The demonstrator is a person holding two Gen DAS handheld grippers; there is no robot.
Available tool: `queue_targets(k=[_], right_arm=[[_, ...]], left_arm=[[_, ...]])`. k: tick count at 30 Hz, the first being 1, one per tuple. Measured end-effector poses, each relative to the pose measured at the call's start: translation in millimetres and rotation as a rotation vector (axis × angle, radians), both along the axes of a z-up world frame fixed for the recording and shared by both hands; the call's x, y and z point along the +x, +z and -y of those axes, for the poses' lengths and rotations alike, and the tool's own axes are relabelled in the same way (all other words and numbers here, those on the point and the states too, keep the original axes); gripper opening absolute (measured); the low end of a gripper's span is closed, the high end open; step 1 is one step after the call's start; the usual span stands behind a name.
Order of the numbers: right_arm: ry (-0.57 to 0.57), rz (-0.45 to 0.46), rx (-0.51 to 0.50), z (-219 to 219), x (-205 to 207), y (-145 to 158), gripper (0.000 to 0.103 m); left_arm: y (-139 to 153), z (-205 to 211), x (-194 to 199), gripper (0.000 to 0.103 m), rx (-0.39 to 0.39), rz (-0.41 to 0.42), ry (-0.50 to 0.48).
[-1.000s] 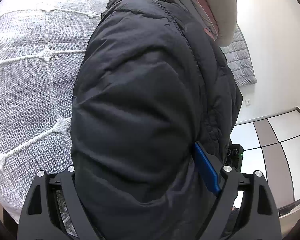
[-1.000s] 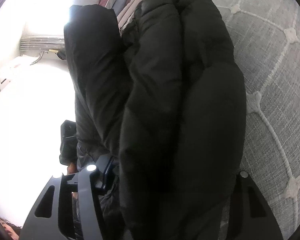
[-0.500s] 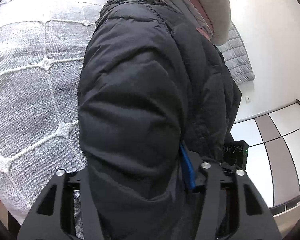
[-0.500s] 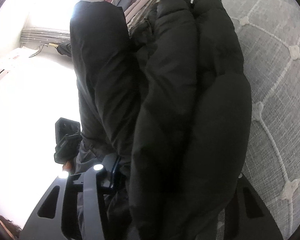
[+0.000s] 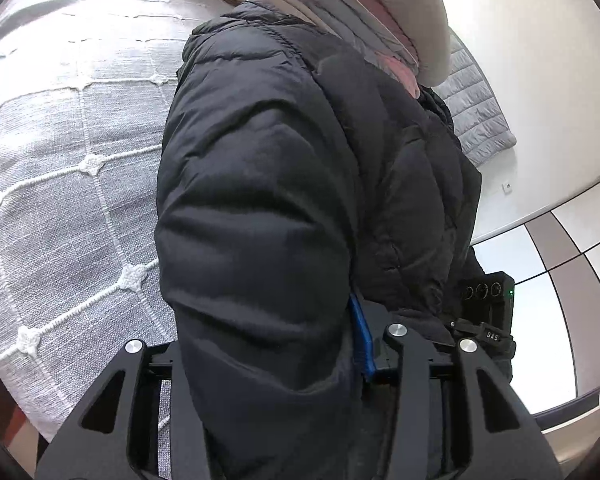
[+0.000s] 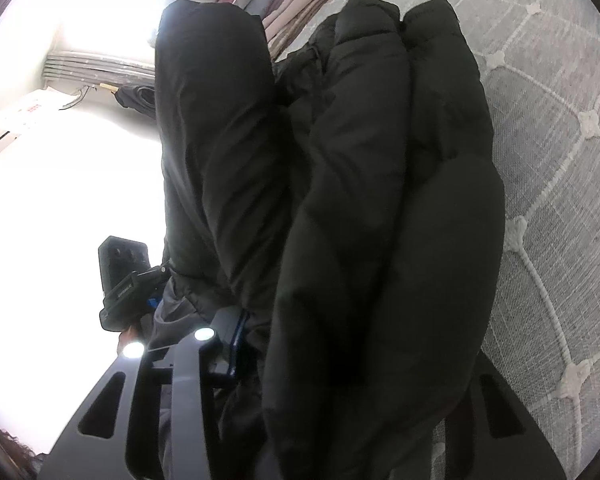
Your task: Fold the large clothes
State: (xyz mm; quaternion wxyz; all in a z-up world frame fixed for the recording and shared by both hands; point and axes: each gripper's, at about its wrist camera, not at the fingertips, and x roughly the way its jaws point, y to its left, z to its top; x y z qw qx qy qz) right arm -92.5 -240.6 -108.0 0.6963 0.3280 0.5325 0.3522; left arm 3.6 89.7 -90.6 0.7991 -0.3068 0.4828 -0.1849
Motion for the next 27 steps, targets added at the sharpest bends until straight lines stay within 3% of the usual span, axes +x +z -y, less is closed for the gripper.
queue_targets(k=[2,3,5,8,10,14,19,24,27], right_arm=[[0.0,-0.013,0.01,-3,1,-3,0.043],[-0.006,-0.041,0.034,-2,2,-7,0.049],[-0.029,-0.109,0.088,1,4,-16,0.058],[-0.029,-0.132,0.145,0,7,-19,0.071],[-0.032,-0.157,0.194,-1,10,-22,0.075],[-0.029,-0.175,0.229,-3,15,-26,0.075],[-0.009,-0.138,0.196,-7,19,-22,0.075],[-0.018,-0.07,0.11,-15,15,-13,0.056],[-0.023,-0.044,0.082,-21,13,-7,0.053]], left_arm=[[-2,-3,2,0.041,-0.013,-0.012,-0.003],[-5,-6,4,0.042,-0.019,-0.024,-0.007],[-12,-8,6,0.054,-0.038,-0.057,-0.011],[-25,-16,12,0.072,-0.109,-0.138,0.003],[-31,-20,15,0.078,-0.14,-0.166,0.003],[-36,-26,18,0.083,-0.188,-0.19,0.007],[-34,-19,16,0.084,-0.158,-0.17,0.007],[-30,-9,15,0.084,-0.128,-0.148,0.008],[-30,-7,14,0.084,-0.125,-0.146,0.01]])
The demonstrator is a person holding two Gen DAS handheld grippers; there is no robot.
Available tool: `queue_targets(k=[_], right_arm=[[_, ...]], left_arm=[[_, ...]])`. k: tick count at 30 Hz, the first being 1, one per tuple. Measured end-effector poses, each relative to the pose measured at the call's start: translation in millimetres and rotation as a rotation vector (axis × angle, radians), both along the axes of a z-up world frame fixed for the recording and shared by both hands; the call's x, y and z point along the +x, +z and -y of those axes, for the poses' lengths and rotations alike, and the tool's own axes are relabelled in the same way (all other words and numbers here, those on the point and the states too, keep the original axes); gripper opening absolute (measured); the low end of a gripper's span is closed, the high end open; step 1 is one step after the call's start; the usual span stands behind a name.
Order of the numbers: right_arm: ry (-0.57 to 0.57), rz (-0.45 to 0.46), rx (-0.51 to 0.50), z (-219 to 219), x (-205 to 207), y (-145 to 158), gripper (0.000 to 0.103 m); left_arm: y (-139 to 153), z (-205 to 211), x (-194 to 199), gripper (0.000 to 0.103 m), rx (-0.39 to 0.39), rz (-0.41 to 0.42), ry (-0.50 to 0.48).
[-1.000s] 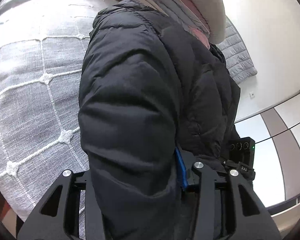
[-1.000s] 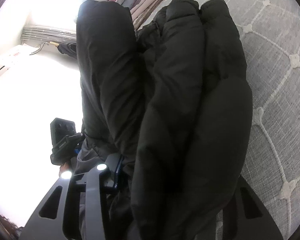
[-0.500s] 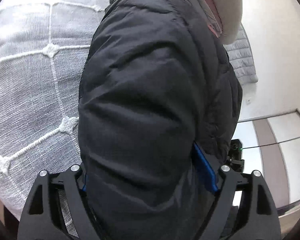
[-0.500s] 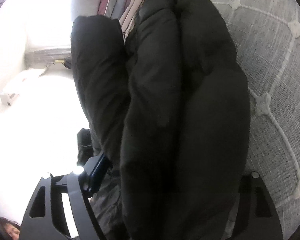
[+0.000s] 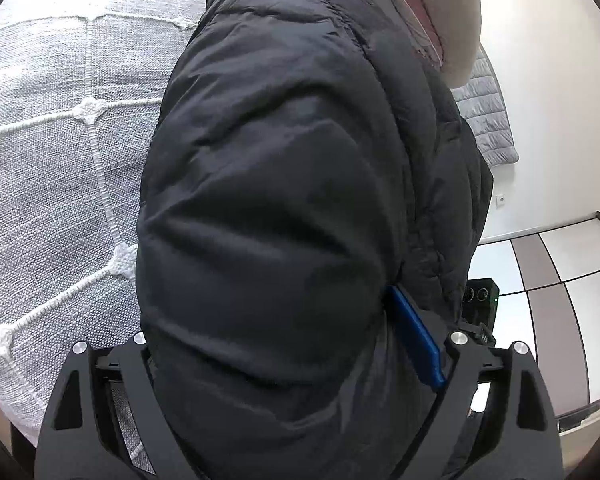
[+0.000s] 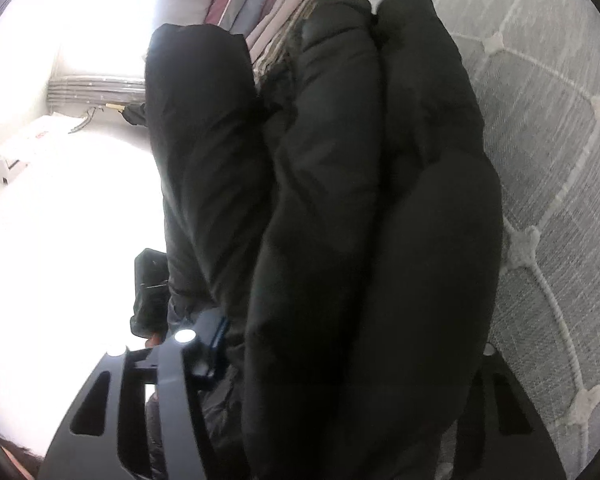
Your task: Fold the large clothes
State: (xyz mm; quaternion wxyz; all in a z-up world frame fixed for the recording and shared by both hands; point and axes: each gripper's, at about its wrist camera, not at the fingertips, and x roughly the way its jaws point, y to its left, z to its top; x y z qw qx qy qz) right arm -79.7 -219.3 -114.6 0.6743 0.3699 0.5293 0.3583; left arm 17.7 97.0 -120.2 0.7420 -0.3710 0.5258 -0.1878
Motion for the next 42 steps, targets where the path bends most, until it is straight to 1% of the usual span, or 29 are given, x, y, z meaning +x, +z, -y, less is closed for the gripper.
queue_targets(k=[4,10,15,20,22,42], right_arm=[[0.001,0.009,-0.013,-5,0,4,0.052],[0.005,0.014,-0.021,-6,-1,7,0.052],[0.008,0.027,-0.034,-7,-5,14,0.052],[0.007,0.044,-0.05,-11,-9,21,0.052],[0.006,0.05,-0.054,-12,-10,23,0.052],[0.006,0.064,-0.065,-15,-14,32,0.052]], left_arm=[[1,10,-1,0.084,0.003,0.003,0.001],[1,6,-7,0.084,0.004,0.004,0.0],[5,9,-7,0.084,0.028,0.024,-0.004],[9,11,-6,0.078,0.045,0.047,-0.005],[10,12,-6,0.077,0.052,0.054,-0.006],[12,13,-7,0.076,0.061,0.062,-0.002]])
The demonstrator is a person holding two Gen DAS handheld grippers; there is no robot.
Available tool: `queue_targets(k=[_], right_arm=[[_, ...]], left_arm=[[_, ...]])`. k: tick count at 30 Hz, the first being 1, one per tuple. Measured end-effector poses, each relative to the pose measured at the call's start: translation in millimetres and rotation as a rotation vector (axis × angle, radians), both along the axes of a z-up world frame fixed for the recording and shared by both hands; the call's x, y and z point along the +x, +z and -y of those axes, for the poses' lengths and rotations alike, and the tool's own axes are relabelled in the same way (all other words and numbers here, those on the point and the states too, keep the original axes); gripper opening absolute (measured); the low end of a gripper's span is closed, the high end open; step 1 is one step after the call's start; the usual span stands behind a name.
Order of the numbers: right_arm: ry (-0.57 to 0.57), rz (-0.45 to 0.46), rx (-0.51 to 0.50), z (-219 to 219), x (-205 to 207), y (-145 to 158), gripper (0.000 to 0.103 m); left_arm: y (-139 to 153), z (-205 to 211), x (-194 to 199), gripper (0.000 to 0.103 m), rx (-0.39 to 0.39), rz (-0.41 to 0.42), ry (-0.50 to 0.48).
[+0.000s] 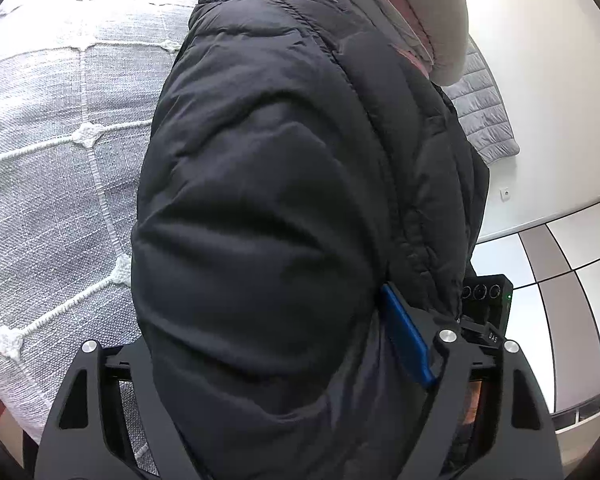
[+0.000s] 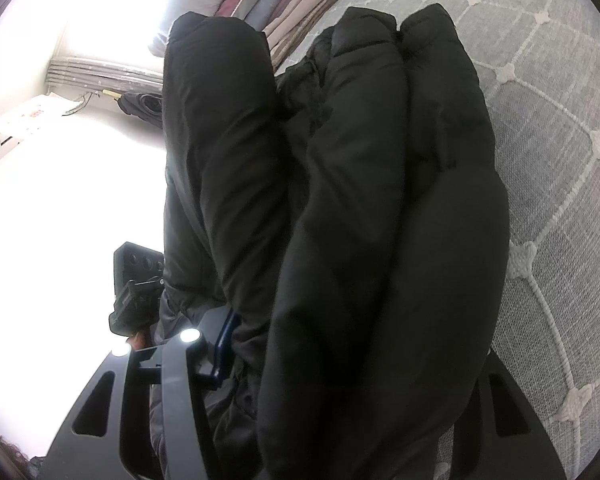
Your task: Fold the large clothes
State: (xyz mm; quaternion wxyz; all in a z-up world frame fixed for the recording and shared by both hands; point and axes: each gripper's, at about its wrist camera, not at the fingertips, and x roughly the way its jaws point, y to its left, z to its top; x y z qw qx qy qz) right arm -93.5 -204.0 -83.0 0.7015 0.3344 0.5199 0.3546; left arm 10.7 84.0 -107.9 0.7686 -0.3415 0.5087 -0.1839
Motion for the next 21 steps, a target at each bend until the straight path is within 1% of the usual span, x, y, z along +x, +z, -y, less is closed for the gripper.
queue_targets(k=[6,8,11,15,17,21], right_arm=[[-0.005,0.036,-0.016,-4,-3,8,0.052],[-0.01,0.055,-0.021,-4,-4,12,0.05],[-0.02,0.094,-0.011,-4,-6,20,0.046],[-0.02,0.152,0.006,-7,-10,32,0.044],[-0.021,0.163,0.011,-8,-9,33,0.043],[-0.025,0.175,0.027,-9,-6,37,0.043]], left_arm=[[5,-2,-1,0.068,0.014,0.027,0.004],[9,-5,-1,0.062,0.018,0.042,0.01],[16,-10,-3,0.055,0.026,0.071,0.023],[28,-13,-5,0.052,0.067,0.12,0.035],[32,-15,-5,0.051,0.082,0.139,0.037],[38,-18,-5,0.049,0.085,0.16,0.041]])
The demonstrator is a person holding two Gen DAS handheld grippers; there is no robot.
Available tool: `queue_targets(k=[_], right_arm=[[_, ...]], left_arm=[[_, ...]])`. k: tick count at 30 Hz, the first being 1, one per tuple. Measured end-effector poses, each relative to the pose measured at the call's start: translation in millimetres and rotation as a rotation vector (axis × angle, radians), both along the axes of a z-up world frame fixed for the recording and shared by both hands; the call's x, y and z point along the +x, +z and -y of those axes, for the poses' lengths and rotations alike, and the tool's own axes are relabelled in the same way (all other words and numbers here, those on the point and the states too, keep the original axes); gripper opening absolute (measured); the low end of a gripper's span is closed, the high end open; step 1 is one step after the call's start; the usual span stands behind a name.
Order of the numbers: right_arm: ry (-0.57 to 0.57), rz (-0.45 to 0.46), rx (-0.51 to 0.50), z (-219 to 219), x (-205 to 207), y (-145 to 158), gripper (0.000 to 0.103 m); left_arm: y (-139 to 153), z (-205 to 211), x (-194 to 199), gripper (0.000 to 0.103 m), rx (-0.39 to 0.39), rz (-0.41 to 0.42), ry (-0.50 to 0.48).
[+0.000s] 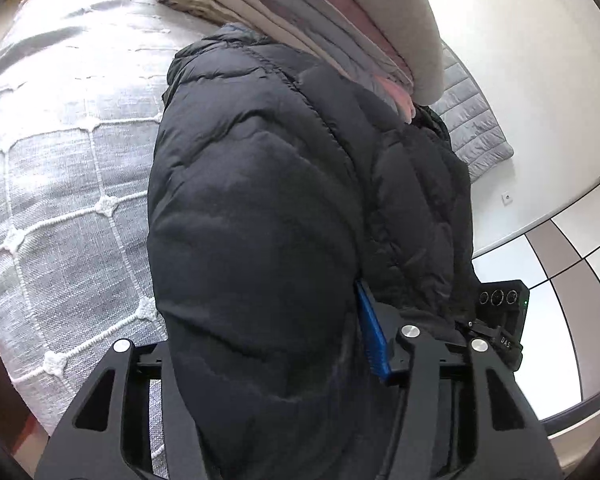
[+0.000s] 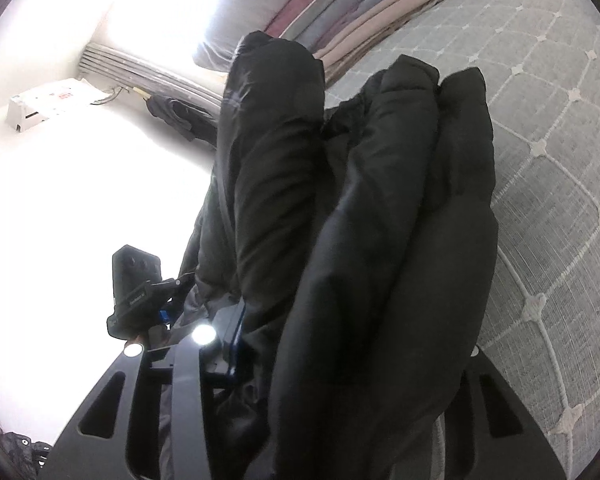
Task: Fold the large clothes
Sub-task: 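Lower the folded jacket onto the bed and open both grippers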
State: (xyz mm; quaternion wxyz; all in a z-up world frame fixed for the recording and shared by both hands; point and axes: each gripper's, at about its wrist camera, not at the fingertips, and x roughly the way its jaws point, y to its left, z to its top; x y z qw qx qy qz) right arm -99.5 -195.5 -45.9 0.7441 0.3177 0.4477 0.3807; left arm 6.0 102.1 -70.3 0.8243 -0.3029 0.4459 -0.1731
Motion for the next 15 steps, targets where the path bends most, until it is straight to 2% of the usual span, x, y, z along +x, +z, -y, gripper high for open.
queue_targets(k=[8,15], right_arm=[[0.021,0.084,0.037,-12,-2,19,0.043],[0.035,0.106,0.092,-59,32,15,0.043]], left_arm=[[37,-10,3,0.048,0.075,0.102,-0.018],[62,-53,19,0.048,0.16,0.155,0.042]])
